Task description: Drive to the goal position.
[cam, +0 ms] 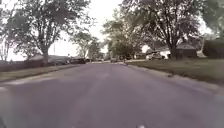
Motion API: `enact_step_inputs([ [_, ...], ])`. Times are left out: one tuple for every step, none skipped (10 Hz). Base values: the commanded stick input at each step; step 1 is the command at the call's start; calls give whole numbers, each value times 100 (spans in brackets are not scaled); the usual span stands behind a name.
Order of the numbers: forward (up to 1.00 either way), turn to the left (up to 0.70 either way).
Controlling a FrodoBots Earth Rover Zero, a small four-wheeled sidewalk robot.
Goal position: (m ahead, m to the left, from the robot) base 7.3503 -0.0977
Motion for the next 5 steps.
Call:
enact_step_inputs([
  [100, 0],
  [100, 0],
  [100, 0],
  [100, 0],
  [100, 0],
])
